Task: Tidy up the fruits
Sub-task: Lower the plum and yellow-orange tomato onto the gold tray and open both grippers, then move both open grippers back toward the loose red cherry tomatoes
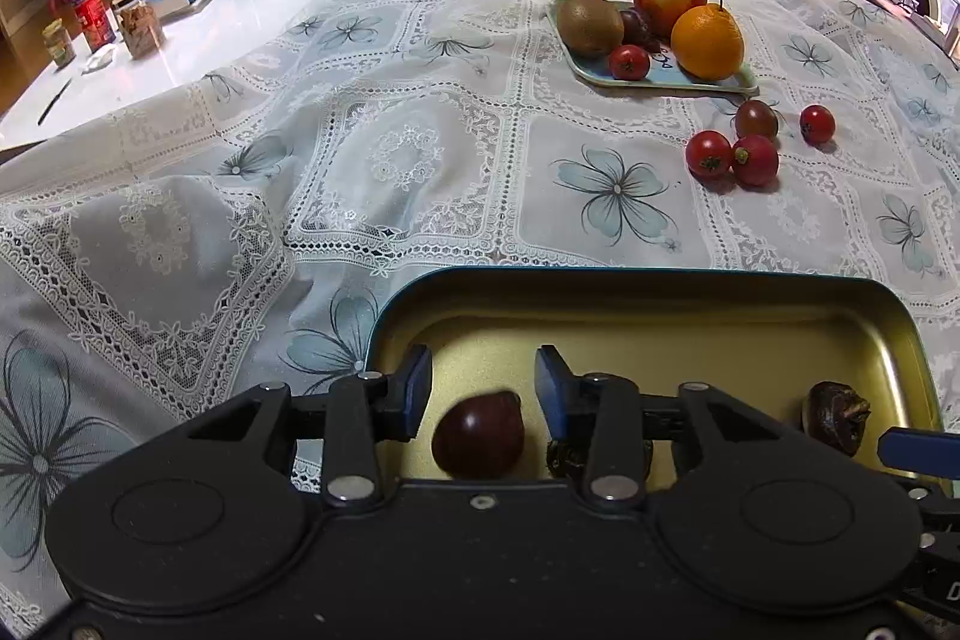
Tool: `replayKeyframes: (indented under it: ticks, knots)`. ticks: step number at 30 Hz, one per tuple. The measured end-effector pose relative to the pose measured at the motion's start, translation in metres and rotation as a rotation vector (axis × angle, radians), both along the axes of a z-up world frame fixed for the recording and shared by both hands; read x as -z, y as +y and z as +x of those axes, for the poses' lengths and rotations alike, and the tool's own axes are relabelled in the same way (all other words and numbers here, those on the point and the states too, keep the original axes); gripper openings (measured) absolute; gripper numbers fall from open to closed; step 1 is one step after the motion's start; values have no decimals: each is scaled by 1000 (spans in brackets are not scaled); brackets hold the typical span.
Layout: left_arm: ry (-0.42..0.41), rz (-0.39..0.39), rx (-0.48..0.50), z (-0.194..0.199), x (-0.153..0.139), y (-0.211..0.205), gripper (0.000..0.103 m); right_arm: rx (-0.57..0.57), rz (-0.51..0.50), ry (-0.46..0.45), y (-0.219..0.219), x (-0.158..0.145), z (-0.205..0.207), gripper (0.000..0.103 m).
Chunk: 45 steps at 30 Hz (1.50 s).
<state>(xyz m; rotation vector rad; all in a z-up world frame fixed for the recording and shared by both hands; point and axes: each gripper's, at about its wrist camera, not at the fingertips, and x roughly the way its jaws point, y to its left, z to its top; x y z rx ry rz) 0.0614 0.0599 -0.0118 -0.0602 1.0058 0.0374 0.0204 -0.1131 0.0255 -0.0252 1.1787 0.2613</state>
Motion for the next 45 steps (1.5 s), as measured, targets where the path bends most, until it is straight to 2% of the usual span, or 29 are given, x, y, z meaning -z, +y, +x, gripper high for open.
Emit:
replayKeyframes:
  ticks: [16,21,26,32,35,39,45]
  knots:
    - [-1,51,9,-3,-2,-7,48,18,15,-21,-5,-8,0,40]
    - [-23,81,43,1,-8,-14,48,56,3,-39,-15,-13,11,41]
    - [-59,102,117,17,-17,-27,50,145,-17,-68,-39,-17,42,41]
    - [-48,52,217,56,-21,-41,50,267,-42,-107,-74,-18,97,42]
    - [-49,39,226,81,-18,-43,50,316,-52,-135,-87,-17,125,42]
    - [-37,33,216,111,-10,-40,50,379,-28,-129,-100,-13,159,42]
    - [-29,22,254,137,-6,-44,50,429,-18,-119,-101,-3,196,43]
